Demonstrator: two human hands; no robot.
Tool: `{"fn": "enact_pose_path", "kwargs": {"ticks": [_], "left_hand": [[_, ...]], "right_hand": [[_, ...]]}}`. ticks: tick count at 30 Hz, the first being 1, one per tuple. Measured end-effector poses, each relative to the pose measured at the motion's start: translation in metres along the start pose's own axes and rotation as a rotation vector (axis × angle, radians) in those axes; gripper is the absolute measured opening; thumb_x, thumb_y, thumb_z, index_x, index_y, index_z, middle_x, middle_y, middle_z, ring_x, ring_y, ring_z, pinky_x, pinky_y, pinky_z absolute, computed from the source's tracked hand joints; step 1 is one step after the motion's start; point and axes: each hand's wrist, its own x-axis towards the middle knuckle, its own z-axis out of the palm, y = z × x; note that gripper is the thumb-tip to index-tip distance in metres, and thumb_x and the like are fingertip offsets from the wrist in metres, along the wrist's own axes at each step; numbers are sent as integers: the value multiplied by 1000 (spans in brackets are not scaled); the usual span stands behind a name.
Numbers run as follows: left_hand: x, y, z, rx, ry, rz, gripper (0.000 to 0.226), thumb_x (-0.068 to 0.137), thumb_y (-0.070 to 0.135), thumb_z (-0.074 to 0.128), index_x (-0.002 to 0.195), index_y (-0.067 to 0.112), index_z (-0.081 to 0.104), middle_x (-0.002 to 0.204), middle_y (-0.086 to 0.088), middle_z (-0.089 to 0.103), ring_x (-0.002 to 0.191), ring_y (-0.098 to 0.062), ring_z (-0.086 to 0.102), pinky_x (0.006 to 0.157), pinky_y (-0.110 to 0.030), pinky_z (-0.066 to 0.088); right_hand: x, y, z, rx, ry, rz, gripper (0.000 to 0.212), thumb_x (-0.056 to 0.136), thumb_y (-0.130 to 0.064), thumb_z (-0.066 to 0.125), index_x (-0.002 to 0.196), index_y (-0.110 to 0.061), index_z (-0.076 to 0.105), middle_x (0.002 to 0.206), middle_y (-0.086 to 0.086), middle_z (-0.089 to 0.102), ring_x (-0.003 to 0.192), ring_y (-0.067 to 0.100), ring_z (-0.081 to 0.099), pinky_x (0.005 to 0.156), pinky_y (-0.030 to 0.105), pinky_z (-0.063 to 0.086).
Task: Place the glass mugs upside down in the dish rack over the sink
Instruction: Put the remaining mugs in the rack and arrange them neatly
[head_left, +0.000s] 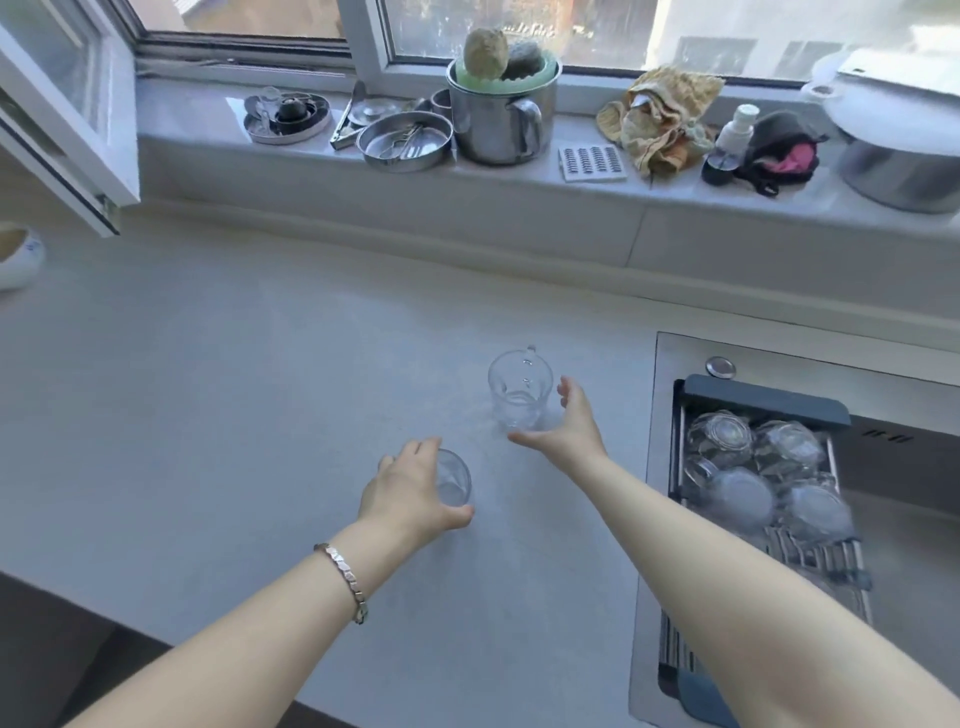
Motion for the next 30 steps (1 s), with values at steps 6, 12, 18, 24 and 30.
{"fn": "enact_pose_path", "kwargs": {"ticks": [6,12,18,24,30], "left_hand": [[2,-2,3,-21,27,-15,75,70,44,73,131,19,37,134,1,47,121,-27,43,96,-33,41],[4,-1,6,-32,32,-17,73,70,40,73,130,18,37,131,0,48,120,-28,42,92,-35,44],[-10,8,12,-108,87,-30,78,70,35,73,136,16,37,138,-2,47,125,-30,39,100,-35,40],[-53,67,43,-150,37,168,79,69,32,75,137,17,39,136,1,49,124,-27,40,101,-33,38],[-85,129,76,-193,-4,346,78,66,32,77,135,19,41,131,1,52,123,-24,43,100,-36,41]], "right_hand": [[10,-13,28,142,155,17,78,60,-19,84,126,-18,41,110,-10,47,105,12,51,90,25,40],[-20,-10,12,191,198,90,49,66,-21,80,102,-20,46,87,-13,53,89,14,54,72,22,41],[-113,30,-78,276,20,160,64,62,-38,78,116,-15,52,100,-2,55,98,14,55,69,17,42],[-205,67,-194,155,28,293,92,43,-52,72,125,-18,48,113,0,56,105,15,55,81,24,43],[-239,101,-251,-196,101,439,73,72,-27,77,128,-17,32,121,1,47,101,14,49,72,23,40]]}}
